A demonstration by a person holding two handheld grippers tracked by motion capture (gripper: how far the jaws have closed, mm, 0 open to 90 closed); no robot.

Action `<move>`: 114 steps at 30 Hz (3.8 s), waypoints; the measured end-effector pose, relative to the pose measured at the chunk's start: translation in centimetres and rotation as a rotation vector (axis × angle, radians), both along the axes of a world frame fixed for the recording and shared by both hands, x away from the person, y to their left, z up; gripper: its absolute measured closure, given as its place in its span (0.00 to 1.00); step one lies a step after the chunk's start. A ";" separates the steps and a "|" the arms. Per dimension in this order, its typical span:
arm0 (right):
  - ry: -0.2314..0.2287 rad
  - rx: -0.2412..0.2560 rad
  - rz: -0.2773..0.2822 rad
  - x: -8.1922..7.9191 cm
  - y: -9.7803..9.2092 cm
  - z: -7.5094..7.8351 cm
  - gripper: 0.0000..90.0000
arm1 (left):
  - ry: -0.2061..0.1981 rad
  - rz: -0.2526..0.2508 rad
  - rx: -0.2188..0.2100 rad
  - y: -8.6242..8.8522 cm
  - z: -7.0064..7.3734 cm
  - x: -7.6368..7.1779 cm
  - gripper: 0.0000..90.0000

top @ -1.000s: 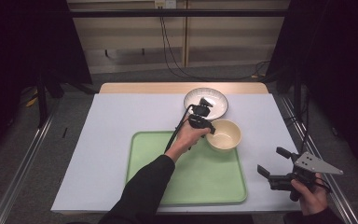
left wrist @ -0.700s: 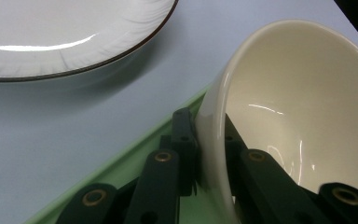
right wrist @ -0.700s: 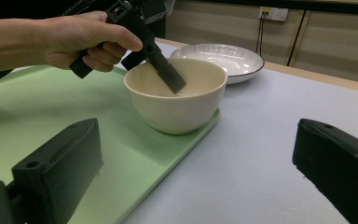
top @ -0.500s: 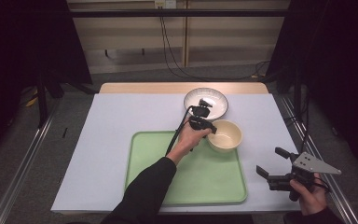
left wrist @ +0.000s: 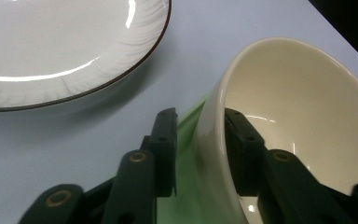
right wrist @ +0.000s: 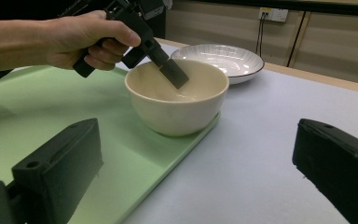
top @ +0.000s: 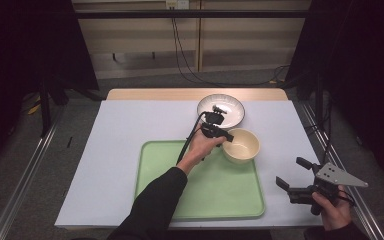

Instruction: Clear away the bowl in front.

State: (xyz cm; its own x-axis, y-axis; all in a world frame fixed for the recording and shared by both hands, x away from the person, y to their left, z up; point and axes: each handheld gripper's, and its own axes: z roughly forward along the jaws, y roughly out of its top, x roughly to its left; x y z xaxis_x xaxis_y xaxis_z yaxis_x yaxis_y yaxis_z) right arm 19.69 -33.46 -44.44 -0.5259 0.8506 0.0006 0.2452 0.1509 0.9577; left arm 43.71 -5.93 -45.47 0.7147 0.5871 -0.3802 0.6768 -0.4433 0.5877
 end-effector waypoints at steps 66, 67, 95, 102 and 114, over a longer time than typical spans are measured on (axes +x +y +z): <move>0.002 0.004 -0.003 0.0 -0.2 0.2 0.01 | -0.413 0.090 -0.101 10.7 3.9 -4.9 0.03; 0.002 0.004 -0.008 0.0 -0.2 0.1 0.01 | -0.418 0.092 -0.101 10.9 4.0 -5.0 0.03; -0.005 0.013 -0.007 0.0 -0.2 0.2 0.01 | -0.483 0.250 -0.096 17.6 4.6 -9.7 0.02; -0.010 0.014 -0.003 0.0 -0.2 0.3 0.01 | -0.507 0.306 -0.087 19.9 4.6 -11.5 0.03; -0.005 0.006 -0.016 0.1 -0.2 0.2 0.01 | -0.522 0.373 -0.085 24.4 4.3 -14.4 0.02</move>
State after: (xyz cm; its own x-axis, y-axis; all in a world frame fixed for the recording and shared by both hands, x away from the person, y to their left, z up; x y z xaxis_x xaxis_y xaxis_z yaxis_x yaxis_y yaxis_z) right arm 19.80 -33.68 -44.20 -0.5122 0.8588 0.0033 0.2430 0.1413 0.9597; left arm 29.30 18.46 -41.20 0.5721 0.8148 -0.0936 0.3920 -0.1714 0.9038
